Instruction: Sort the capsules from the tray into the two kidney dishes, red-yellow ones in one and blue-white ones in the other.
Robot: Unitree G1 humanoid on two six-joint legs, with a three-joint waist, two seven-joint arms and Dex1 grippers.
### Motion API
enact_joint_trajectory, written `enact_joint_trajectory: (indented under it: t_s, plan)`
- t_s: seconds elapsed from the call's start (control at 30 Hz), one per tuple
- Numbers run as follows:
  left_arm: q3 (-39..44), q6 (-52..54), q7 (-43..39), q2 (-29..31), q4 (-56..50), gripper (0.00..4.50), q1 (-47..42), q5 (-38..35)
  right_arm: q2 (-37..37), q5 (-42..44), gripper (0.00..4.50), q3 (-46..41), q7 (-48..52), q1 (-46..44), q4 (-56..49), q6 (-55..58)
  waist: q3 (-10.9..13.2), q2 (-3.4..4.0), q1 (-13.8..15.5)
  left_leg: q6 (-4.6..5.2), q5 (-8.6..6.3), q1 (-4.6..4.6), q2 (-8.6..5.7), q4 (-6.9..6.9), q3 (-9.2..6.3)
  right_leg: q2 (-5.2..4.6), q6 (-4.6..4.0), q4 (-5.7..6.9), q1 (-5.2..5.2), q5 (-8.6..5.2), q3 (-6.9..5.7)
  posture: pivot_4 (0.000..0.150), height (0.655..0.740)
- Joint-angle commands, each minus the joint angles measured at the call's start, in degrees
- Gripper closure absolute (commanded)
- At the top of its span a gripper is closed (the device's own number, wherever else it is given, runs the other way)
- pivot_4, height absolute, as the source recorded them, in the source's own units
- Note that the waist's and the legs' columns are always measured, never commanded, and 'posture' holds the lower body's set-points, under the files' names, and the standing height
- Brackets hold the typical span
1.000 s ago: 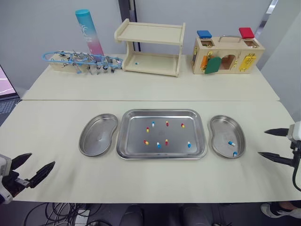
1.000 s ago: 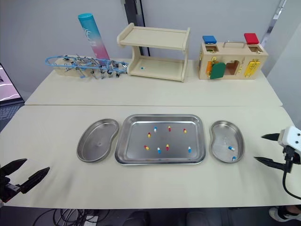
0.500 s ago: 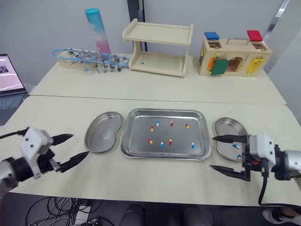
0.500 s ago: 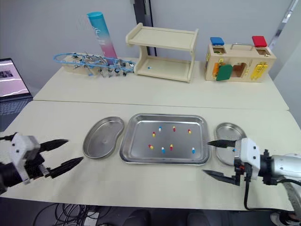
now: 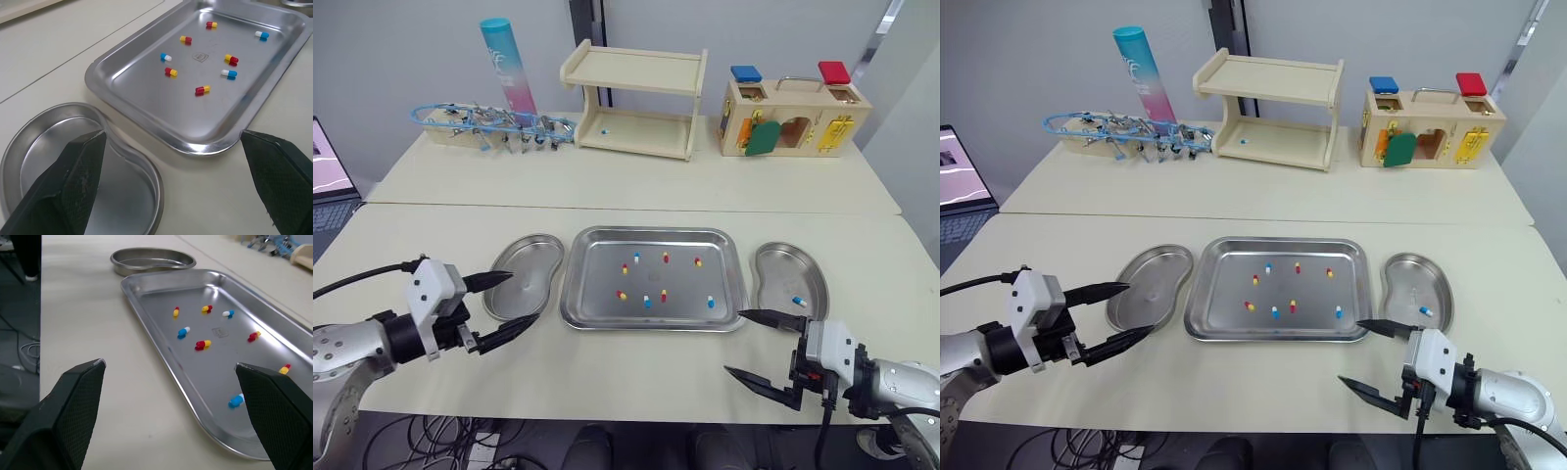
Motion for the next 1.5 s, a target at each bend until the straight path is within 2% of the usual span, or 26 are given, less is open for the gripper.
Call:
enact_joint_trajectory:
  t_s: [0.03, 0.1, 0.3, 0.47, 0.6, 0.73, 0.87, 1.17, 1.5]
  plan:
    - [-2.78, -0.63, -0.93, 0.12, -0.81, 0.00, -4.35, -0.63, 0.52, -1.03, 0.02, 0.90, -0.93, 0.48, -0.18, -2.32, 0.00, 0.00, 0.04, 0.00, 0.00, 0.00, 0.00, 0.00, -0.01, 0.00, 0.00, 0.00, 0.00, 0.00, -0.01, 0.150, 0.7400]
    - [-5.71, -2.31, -3.52, 0.72, 0.96, 0.00, -8.09, 0.19, 0.45, -0.80, 0.02, 1.60, -0.95, 0.37, -0.44, -2.04, 0.00, 0.00, 0.05, 0.00, 0.00, 0.00, 0.00, 0.00, -0.01, 0.00, 0.00, 0.00, 0.01, 0.00, -0.01, 0.150, 0.7400]
    - [-17.46, -8.02, -12.08, 0.49, 10.60, 1.82, -22.25, 5.61, -0.28, -0.18, 0.00, 3.55, -0.70, -0.70, -0.67, -0.59, 0.00, 0.00, 0.08, 0.00, 0.00, 0.00, -0.01, 0.01, -0.02, 0.01, 0.00, 0.00, 0.02, 0.00, -0.04, 0.150, 0.7400]
    - [-25.77, -13.49, -17.59, -2.35, 18.46, 1.82, -31.21, 10.29, -0.28, -0.14, 0.00, 4.31, -1.32, -1.39, -0.94, 0.30, 0.00, 0.00, -0.04, 0.00, 0.01, -0.01, -0.02, 0.02, -0.01, 0.01, 0.00, -0.01, 0.00, 0.00, -0.03, 0.150, 0.7400]
    - [-32.87, -20.63, -22.84, -5.77, 29.87, 1.82, -40.35, 16.43, -0.42, -0.15, 0.00, 4.75, -1.72, -1.00, -1.38, 1.42, 0.00, 0.00, 0.04, 0.00, 0.01, -0.02, -0.02, 0.03, -0.03, 0.05, 0.00, 0.01, -0.01, 0.00, -0.03, 0.150, 0.7400]
    - [-37.06, -24.24, -26.51, -8.23, 39.46, 1.82, -46.45, 20.57, -0.75, 0.18, 0.00, 4.75, -1.81, -0.07, -1.99, 2.66, 0.00, -0.02, 0.05, 0.00, 0.01, -0.04, -0.02, 0.10, -0.04, 0.05, 0.01, -0.01, 0.01, 0.00, -0.04, 0.150, 0.7400]
    - [-38.77, -28.17, -26.76, -11.27, 47.02, 1.82, -50.66, 23.68, -0.97, 0.14, 0.00, 4.66, -1.44, 1.51, -1.89, 2.82, 0.00, -0.02, -0.04, 0.00, 0.01, -0.07, -0.03, 0.10, -0.05, 0.05, 0.01, -0.01, -0.02, 0.00, -0.05, 0.150, 0.7400]
    - [-40.95, -34.19, -27.23, -15.55, 58.28, 1.82, -55.82, 29.13, -1.40, 0.26, 0.00, 4.47, -1.01, 4.36, -1.82, 2.25, 0.00, -0.03, -0.08, 0.00, 0.01, -0.07, -0.03, 0.13, -0.07, 0.05, 0.01, 0.01, -0.01, 0.00, -0.05, 0.150, 0.7400]
    - [-41.54, -36.11, -28.01, -17.95, 60.88, 1.82, -56.72, 30.75, 1.16, -0.40, 0.00, 3.81, -4.71, 2.61, -0.58, 0.97, 0.00, -0.03, -0.09, 0.00, 0.01, -0.07, -0.03, 0.15, -0.08, 0.05, 0.02, 0.03, -0.01, 0.00, -0.06, 0.150, 0.7400]
